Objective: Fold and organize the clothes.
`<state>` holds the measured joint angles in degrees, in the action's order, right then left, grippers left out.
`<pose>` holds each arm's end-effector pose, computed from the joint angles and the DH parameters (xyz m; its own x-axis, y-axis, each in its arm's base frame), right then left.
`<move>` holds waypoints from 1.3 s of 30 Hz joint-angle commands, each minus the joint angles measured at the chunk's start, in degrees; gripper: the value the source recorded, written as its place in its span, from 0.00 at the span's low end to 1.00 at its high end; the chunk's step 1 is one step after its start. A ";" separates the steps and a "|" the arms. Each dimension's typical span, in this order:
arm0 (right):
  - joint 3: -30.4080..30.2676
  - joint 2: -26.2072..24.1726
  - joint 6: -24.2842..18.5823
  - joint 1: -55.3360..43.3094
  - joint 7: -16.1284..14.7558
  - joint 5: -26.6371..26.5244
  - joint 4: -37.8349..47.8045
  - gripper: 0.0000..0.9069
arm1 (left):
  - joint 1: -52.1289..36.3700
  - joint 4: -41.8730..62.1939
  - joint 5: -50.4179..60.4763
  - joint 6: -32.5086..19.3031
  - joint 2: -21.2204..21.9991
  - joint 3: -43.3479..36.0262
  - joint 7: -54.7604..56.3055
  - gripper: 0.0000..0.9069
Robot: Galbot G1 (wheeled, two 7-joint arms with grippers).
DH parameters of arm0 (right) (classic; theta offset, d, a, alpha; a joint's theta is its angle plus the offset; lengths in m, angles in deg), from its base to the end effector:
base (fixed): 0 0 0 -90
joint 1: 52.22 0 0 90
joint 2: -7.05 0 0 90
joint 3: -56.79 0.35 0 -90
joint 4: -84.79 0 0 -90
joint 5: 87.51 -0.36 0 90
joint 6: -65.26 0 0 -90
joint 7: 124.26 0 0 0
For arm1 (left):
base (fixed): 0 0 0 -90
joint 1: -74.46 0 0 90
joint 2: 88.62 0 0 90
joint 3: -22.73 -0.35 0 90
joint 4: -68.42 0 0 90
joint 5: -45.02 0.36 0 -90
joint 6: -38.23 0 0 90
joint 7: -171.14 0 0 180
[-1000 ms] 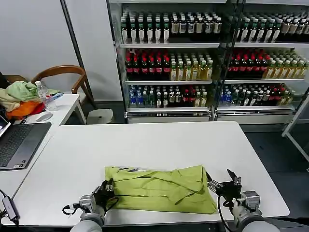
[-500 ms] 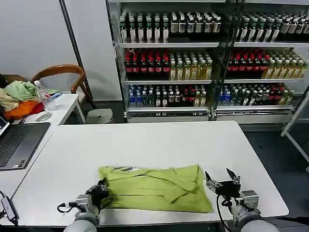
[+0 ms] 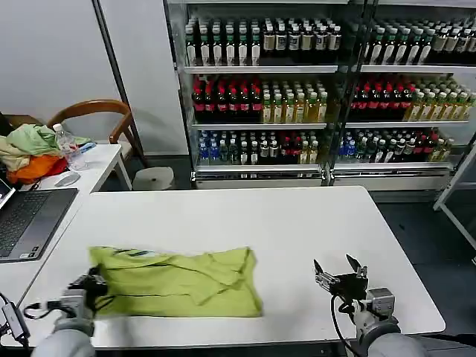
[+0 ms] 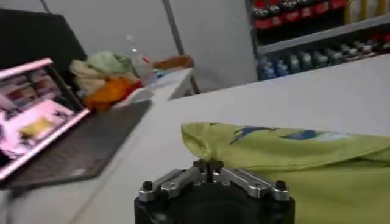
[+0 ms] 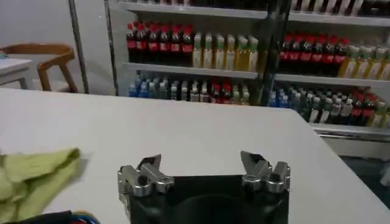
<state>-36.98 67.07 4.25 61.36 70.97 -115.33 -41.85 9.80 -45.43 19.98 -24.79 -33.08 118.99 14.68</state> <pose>0.2135 -0.0511 -0.2313 -0.9280 -0.0813 0.3637 -0.1111 0.9919 -0.0618 0.2324 0.1453 -0.2741 -0.8620 -0.3349 0.3806 -0.2114 0.9198 0.3306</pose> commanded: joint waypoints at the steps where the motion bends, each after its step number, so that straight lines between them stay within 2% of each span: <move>1: -0.04 -0.21 -0.10 -0.78 0.01 0.06 -0.27 1.00 | 3.76 -5.22 -5.20 1.84 -6.53 13.15 -2.44 0.03; 3: 0.38 -0.34 -0.06 -0.68 0.04 0.07 -0.66 1.00 | 2.47 -9.14 -11.21 2.22 -5.28 10.04 -3.37 0.03; 10: 3.91 -0.89 0.14 1.55 0.06 -0.02 -3.21 1.00 | -0.41 -16.40 -10.46 0.86 0.98 -3.59 -9.13 0.04; 17: 5.30 -0.44 0.28 2.92 0.14 0.16 -4.06 1.00 | -4.40 -13.09 -4.56 -2.67 4.02 -14.26 -14.28 0.04; 25: 6.30 0.24 0.32 4.28 0.14 0.80 -4.32 1.00 | -8.35 -9.39 -0.31 -3.09 7.91 -22.74 -15.51 0.04; 28: 6.58 0.15 0.32 4.65 0.10 0.88 -4.46 1.00 | -9.69 -7.39 -0.22 -1.11 9.53 -24.05 -14.29 0.04; 31: 6.77 0.06 0.31 4.74 0.10 0.93 -4.49 1.00 | -10.73 -6.84 -1.52 4.84 10.82 -24.79 -11.67 0.04; 39: 6.68 0.10 0.34 4.69 0.06 1.02 -4.40 1.00 | -14.46 -3.04 -6.73 6.00 14.19 -27.18 -4.25 0.04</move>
<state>-30.64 67.12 4.56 65.77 71.04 -114.35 -46.07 -0.03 -52.45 17.24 -22.80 -23.34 97.35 4.40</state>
